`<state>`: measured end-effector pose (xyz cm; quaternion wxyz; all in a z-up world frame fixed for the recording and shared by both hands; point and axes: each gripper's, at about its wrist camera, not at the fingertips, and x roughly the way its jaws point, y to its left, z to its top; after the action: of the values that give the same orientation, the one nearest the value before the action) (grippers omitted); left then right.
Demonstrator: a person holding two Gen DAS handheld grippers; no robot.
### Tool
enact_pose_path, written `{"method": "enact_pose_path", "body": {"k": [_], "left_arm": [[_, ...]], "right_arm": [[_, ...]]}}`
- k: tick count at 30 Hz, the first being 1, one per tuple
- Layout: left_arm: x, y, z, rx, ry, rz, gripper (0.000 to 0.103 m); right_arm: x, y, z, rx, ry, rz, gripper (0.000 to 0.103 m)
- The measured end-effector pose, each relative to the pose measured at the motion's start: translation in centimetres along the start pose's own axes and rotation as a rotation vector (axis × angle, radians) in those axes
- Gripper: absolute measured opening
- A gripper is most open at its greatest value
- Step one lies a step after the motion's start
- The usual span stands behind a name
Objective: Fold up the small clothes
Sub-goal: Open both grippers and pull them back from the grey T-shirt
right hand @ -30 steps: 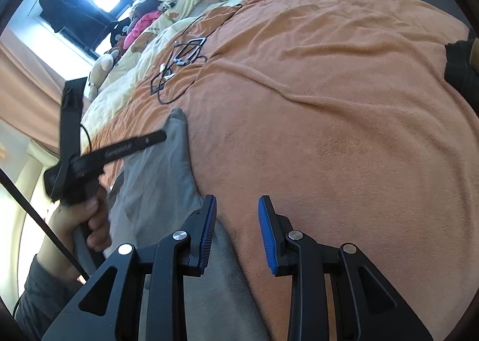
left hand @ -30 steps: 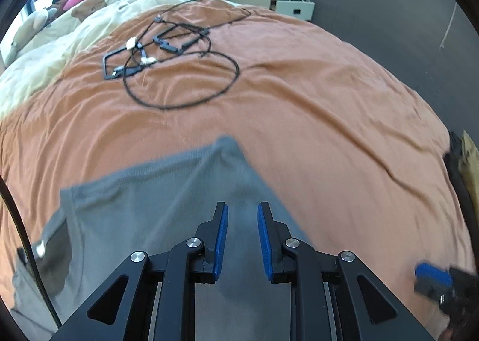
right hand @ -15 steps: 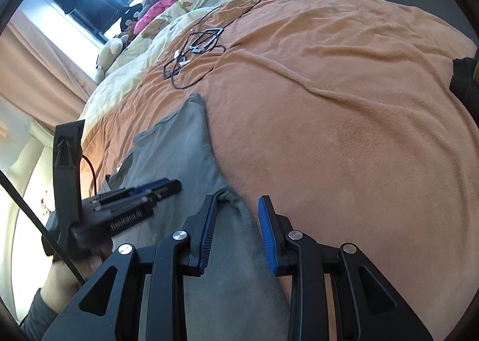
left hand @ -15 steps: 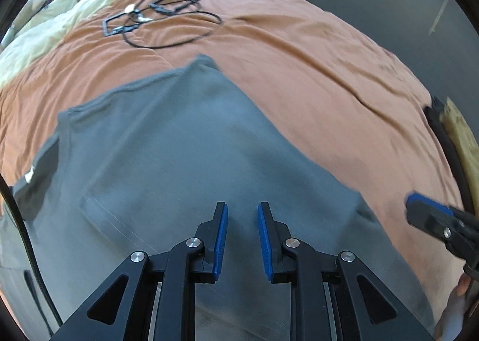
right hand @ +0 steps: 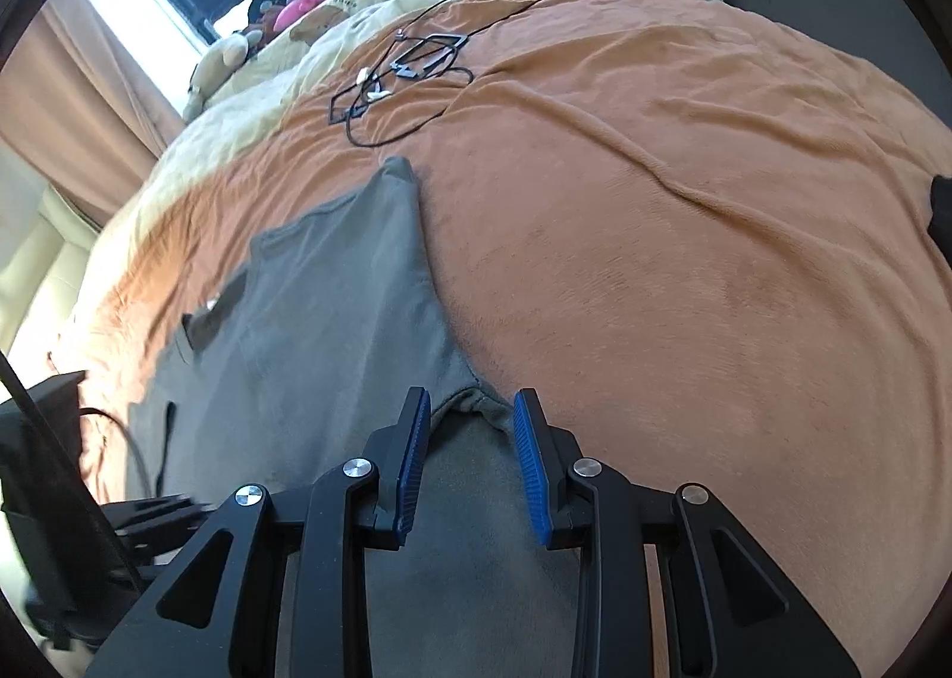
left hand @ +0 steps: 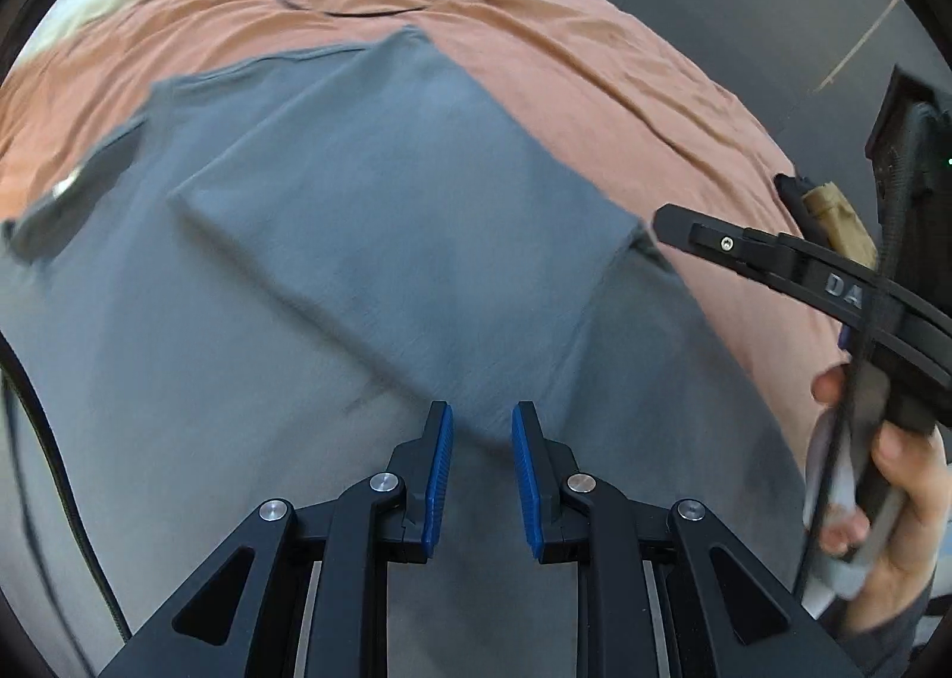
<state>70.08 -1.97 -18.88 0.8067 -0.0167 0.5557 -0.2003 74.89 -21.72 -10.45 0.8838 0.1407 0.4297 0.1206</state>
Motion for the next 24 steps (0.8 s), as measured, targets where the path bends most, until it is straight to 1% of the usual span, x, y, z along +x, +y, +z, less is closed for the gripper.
{"method": "enact_pose_path", "body": {"k": [3,6,11,13,17,19,21,23,24], "left_arm": [[-1.6,1.6,-1.0,-0.013,-0.004,0.039,0.022],[-3.4,3.6,-2.1,-0.043,-0.012,0.073,0.022],[-7.4,6.8,-4.6,-0.107,-0.053,0.130,0.022],[-8.8,7.8,-5.6,-0.141,-0.069,0.139,0.022],[-12.3,9.5,-8.2,-0.218,-0.109,0.155,0.023],[-14.3,10.0,-9.8,-0.251,-0.133,0.147,0.030],[-15.9,10.3,-11.2,-0.276,-0.162,0.159,0.055],[-18.1,10.5,-12.9,-0.297,-0.199,0.194,0.066],[-18.9,10.5,-13.6,-0.302,-0.208,0.203,0.068]], "right_arm": [[0.4,1.0,0.0,-0.036,-0.004,-0.028,0.026],[1.1,2.0,-0.1,-0.087,-0.001,-0.097,0.026],[1.9,1.3,-0.6,-0.052,0.030,-0.215,0.027],[1.4,1.3,-0.9,-0.047,0.032,-0.202,0.027],[-0.9,1.5,-1.6,-0.035,0.012,-0.142,0.027],[-2.4,2.1,-2.4,-0.073,0.005,-0.119,0.027],[-4.4,2.9,-3.3,-0.095,-0.011,-0.094,0.027],[-5.9,2.9,-3.7,-0.110,-0.015,-0.065,0.027],[-6.6,3.3,-4.1,-0.129,-0.011,-0.056,0.027]]}}
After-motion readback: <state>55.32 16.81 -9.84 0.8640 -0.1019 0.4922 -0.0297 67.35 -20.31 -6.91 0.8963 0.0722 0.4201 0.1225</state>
